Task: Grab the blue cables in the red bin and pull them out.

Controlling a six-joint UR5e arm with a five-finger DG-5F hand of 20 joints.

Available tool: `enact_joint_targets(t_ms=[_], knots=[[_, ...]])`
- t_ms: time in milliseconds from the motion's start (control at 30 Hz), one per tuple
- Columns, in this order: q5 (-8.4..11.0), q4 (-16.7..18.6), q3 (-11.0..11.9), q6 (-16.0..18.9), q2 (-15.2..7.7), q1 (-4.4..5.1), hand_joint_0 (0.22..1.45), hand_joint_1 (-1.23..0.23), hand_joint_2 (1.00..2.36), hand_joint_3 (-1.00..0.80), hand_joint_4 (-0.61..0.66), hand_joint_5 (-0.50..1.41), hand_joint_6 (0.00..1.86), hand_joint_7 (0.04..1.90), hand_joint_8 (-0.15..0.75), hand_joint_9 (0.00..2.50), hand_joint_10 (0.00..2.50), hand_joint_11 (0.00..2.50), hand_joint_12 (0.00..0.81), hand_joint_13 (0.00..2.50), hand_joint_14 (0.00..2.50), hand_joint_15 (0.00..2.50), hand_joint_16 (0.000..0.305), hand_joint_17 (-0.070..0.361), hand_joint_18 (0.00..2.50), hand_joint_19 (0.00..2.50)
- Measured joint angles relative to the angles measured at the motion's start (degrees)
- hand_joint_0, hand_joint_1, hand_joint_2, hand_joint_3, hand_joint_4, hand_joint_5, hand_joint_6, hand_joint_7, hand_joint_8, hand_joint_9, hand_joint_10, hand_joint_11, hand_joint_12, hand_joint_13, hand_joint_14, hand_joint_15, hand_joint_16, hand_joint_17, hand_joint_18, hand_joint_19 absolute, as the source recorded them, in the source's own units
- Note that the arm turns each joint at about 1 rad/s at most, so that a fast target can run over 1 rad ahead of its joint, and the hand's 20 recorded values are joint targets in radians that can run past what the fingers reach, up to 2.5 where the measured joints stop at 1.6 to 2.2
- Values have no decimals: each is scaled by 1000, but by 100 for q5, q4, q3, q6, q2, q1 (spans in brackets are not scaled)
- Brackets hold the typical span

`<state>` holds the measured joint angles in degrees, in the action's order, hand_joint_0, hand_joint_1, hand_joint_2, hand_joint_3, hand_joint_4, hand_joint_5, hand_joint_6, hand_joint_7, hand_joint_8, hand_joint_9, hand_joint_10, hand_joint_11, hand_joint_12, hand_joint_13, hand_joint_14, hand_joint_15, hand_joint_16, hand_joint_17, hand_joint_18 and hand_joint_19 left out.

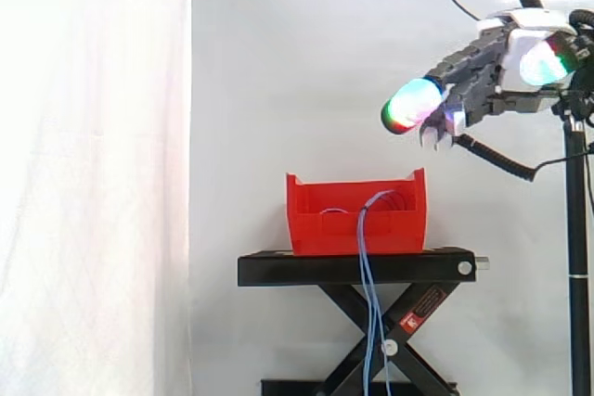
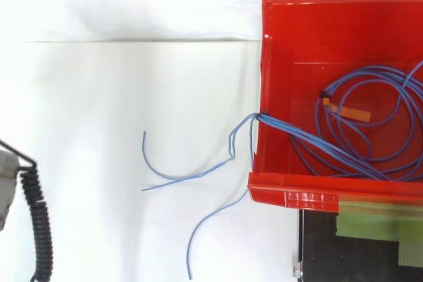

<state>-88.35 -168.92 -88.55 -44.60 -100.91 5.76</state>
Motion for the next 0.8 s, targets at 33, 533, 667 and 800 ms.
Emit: enact_joint_targets(t_ms=[33, 533, 667, 800], knots=[[101, 97, 0, -184, -9, 10, 684, -933, 1000, -1000, 190, 416, 12, 342, 310, 934, 28, 1121, 436, 816, 28, 817, 62, 140, 694, 707], [-1, 912, 4, -2453, -124, 125, 670, -1043, 1000, -1000, 201, 379, 12, 382, 335, 774, 15, 1530, 437, 912, 21, 1320, 61, 138, 834, 1019], [-35, 865, 4, -3048, -244, 169, 658, -1049, 1000, -1000, 161, 345, 9, 264, 315, 680, 26, 956, 414, 619, 25, 674, 57, 128, 712, 799], [-5, 960, 1, -3648, -453, 202, 635, -1037, 1000, -1000, 165, 352, 8, 212, 305, 676, 21, 664, 403, 551, 18, 472, 57, 129, 669, 694]])
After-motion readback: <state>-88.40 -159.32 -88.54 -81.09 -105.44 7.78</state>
